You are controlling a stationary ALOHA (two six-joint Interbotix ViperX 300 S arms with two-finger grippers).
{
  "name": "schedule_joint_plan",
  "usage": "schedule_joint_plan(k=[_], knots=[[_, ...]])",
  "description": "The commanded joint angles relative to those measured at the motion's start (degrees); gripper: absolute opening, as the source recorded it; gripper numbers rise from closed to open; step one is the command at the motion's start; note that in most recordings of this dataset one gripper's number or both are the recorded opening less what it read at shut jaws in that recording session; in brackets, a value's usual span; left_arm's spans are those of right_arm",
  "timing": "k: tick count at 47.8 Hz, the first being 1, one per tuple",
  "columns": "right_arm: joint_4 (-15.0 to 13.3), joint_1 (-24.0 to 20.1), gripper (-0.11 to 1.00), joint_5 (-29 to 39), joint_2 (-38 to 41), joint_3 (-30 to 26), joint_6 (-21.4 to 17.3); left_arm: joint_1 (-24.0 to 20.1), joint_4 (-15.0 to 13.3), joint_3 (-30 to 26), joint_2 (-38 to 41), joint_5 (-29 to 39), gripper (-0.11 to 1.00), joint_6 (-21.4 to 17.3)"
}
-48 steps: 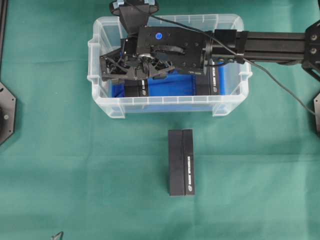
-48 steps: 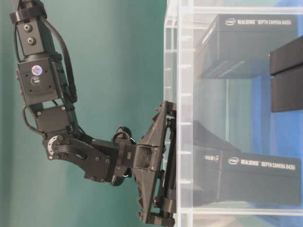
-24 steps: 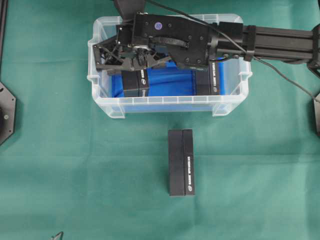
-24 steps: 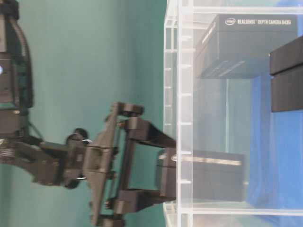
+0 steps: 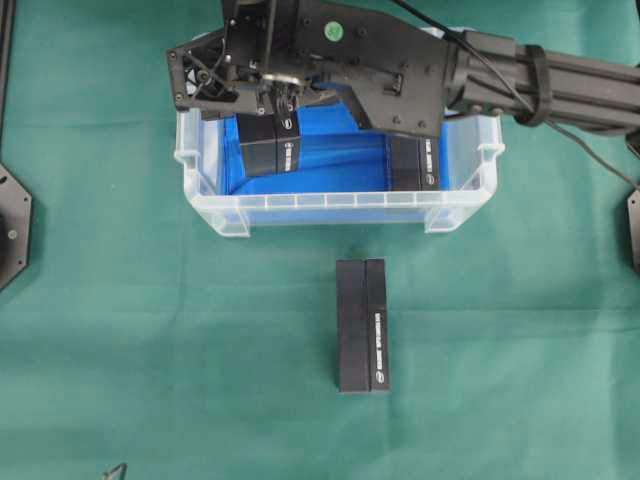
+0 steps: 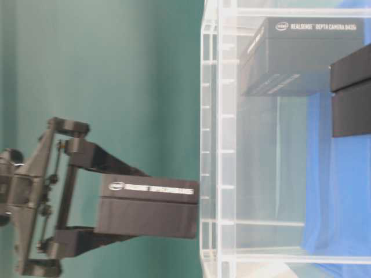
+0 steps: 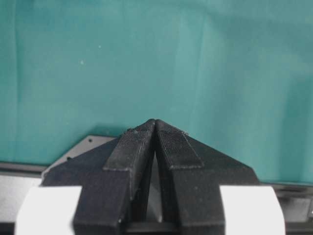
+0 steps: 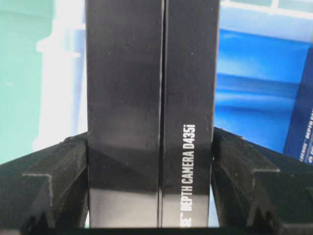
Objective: Take the box out of the case with the right arm.
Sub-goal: 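Lift the left black box up out of the bin with the right gripper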
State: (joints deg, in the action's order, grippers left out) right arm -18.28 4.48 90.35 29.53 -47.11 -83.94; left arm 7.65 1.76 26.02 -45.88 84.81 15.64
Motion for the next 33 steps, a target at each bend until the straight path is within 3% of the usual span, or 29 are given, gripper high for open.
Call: schedule_joint_plan(k=[1, 11, 33], knots=[[-1.4, -0.6, 0.69, 1.0, -3.7, -3.5, -0.4, -0.1, 0.0, -0.5, 0.2, -0.2, 0.0, -0.1], [-1.8, -1.0, 0.69, 1.8, -3.7, -4.0, -2.7, -0.1, 0.0, -0.5, 0.2, -0.2, 0.0, 0.0], [-1.8, -1.1, 0.69, 1.8, -3.7, -4.0, -2.9, -0.1, 0.1, -0.5, 0.2, -0.2, 0.0, 0.1]])
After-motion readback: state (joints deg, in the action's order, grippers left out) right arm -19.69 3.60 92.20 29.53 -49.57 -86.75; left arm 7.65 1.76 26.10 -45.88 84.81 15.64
